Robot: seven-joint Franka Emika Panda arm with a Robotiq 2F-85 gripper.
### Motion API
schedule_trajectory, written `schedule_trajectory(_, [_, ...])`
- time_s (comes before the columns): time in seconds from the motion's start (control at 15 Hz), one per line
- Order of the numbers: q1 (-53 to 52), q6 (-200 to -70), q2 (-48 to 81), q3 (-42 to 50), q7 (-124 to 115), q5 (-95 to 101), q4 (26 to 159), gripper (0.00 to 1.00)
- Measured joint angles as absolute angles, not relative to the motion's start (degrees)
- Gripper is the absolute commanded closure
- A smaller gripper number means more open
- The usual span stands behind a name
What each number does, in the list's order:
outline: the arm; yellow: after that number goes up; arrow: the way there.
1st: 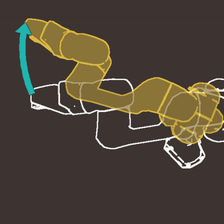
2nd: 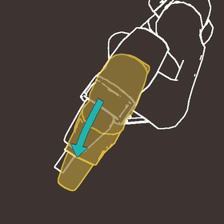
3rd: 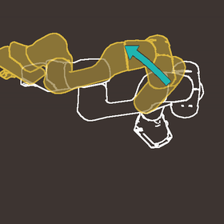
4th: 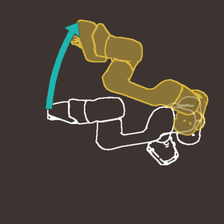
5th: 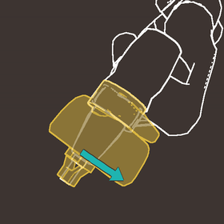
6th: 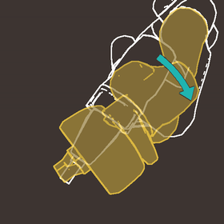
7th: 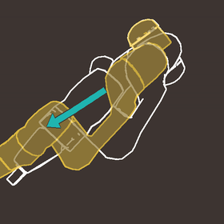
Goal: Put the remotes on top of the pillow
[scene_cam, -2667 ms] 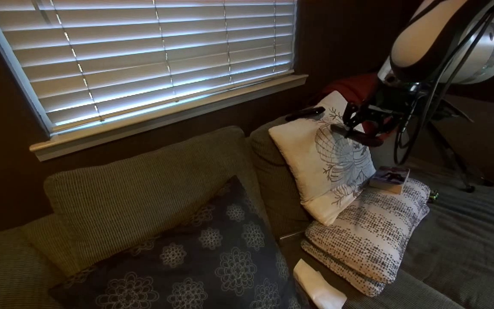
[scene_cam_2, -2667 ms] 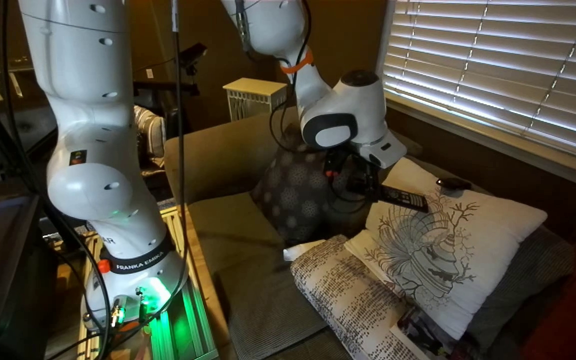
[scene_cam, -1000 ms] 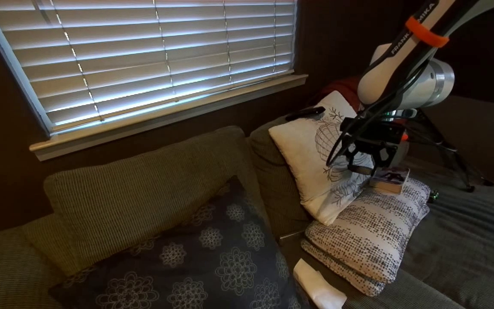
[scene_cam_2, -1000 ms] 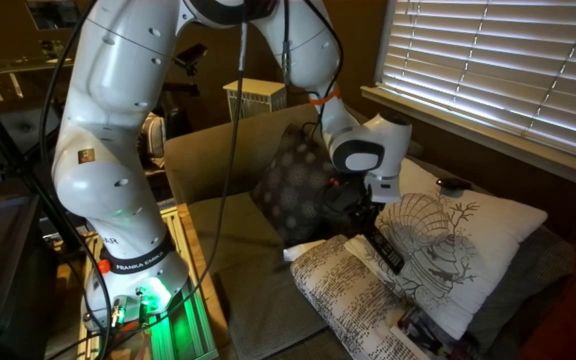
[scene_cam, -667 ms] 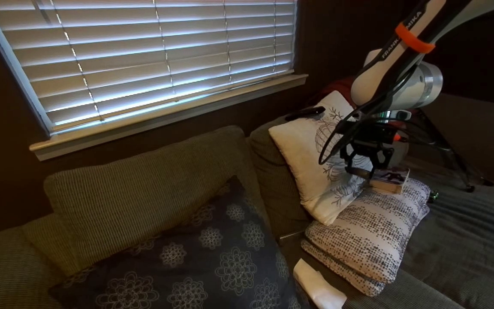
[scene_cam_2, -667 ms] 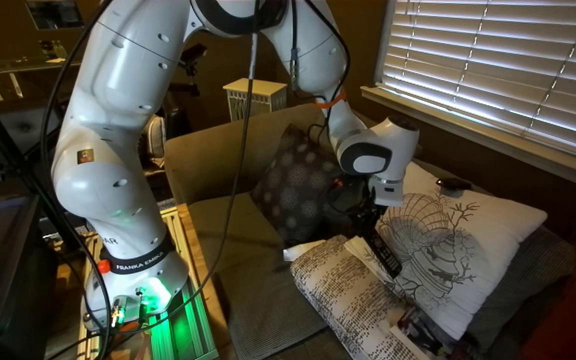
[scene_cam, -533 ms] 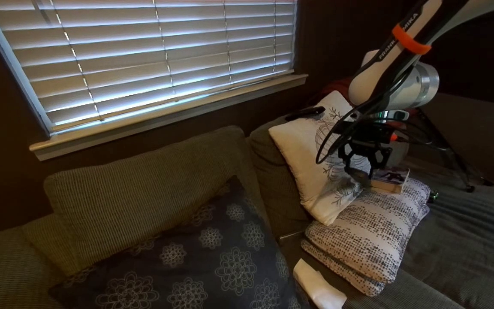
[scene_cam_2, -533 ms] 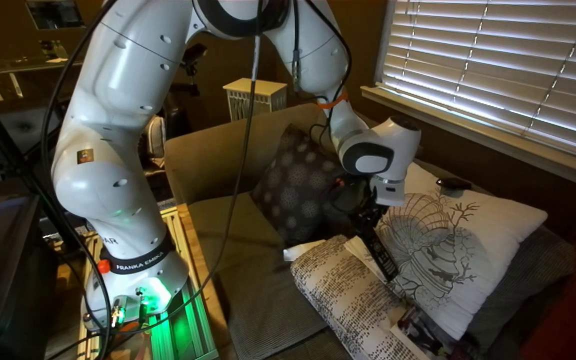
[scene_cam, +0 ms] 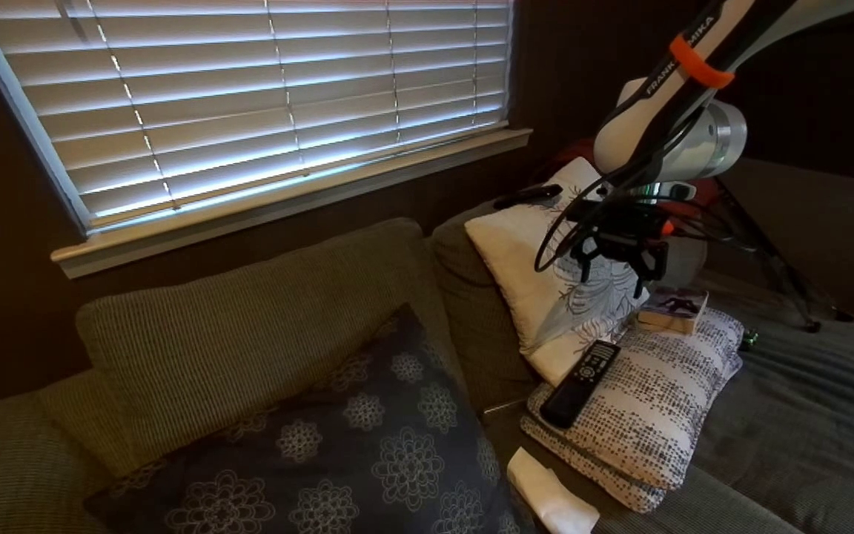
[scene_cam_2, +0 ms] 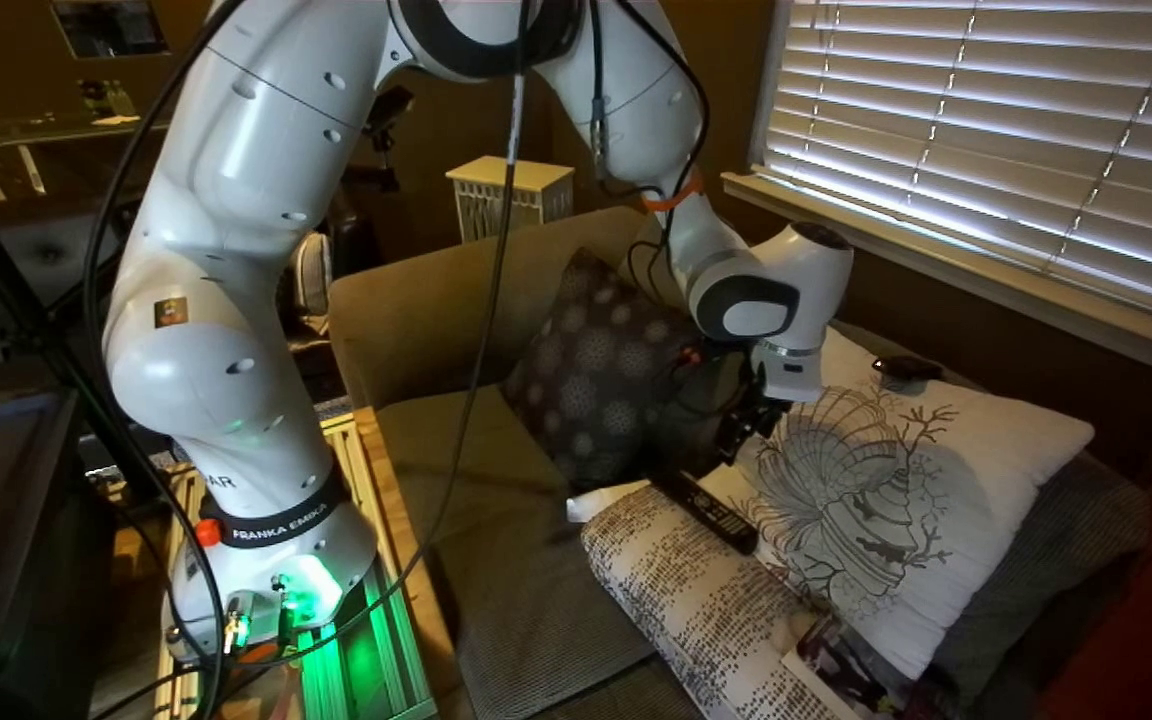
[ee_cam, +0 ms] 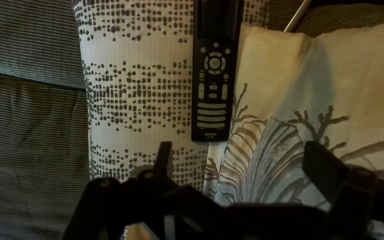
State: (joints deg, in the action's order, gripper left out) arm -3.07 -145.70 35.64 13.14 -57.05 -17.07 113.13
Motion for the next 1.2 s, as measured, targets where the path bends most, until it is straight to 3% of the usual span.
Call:
schedule_trajectory(0.47, [-3.15,-147.73,33.28,11.9,-55.58,-16.92,113.97,0.0])
schedule_trajectory(1.2, [-1.94,-151.15,15.37,11.72,-35.63,-6.06,119.67,0.0])
